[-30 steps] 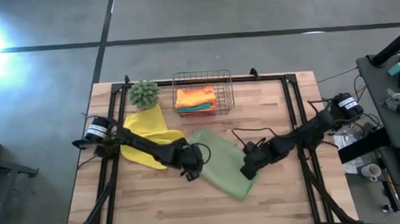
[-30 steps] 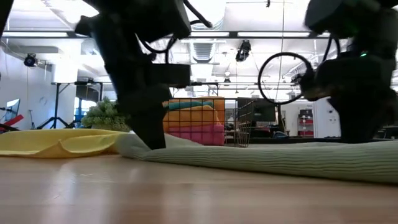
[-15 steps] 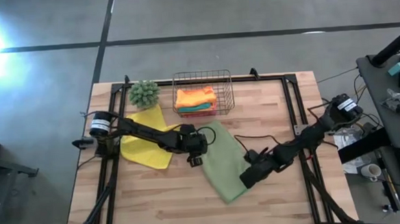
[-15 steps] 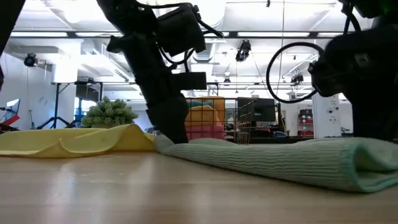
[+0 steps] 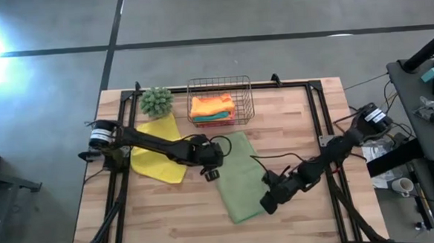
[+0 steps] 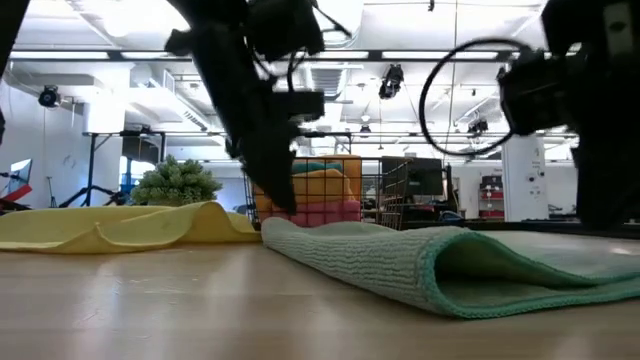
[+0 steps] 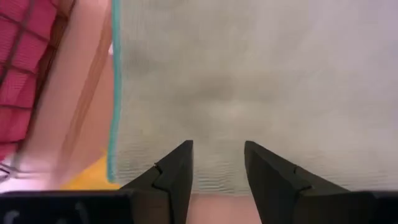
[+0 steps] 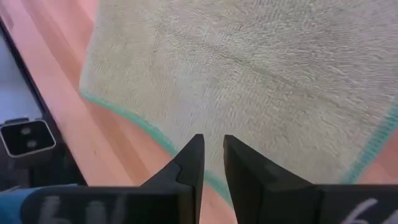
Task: Fold microfiber towels
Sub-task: Fold the light green microfiber towel
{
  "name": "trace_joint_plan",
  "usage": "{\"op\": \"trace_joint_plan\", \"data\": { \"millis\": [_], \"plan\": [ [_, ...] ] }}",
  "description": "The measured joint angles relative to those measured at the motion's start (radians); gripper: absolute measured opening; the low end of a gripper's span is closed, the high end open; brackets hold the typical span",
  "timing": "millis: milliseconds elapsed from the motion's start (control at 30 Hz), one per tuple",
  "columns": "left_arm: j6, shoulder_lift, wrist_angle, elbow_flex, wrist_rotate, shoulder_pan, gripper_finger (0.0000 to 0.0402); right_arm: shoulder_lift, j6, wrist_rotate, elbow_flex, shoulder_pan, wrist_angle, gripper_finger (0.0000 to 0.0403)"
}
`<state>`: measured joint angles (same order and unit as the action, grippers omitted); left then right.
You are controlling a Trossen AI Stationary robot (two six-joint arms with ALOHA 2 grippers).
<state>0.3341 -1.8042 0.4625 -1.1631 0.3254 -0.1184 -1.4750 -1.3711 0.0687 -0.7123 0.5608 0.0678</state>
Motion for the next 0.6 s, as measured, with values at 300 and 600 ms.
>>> {"op": "trace_joint_plan", "data": {
  "millis": [300,600],
  "plan": [
    [0.106,0.017,-0.238,-0.035,-0.028,-0.128,0.0129,0.101,0.152,0.127,-0.094,0.009,0.301,0.0054],
    [0.266,-0.088,-0.352,-0.033,-0.029,-0.2,0.0129,0.082,0.343,0.138,-0.079,-0.125,0.317,0.0054]
  ]
}}
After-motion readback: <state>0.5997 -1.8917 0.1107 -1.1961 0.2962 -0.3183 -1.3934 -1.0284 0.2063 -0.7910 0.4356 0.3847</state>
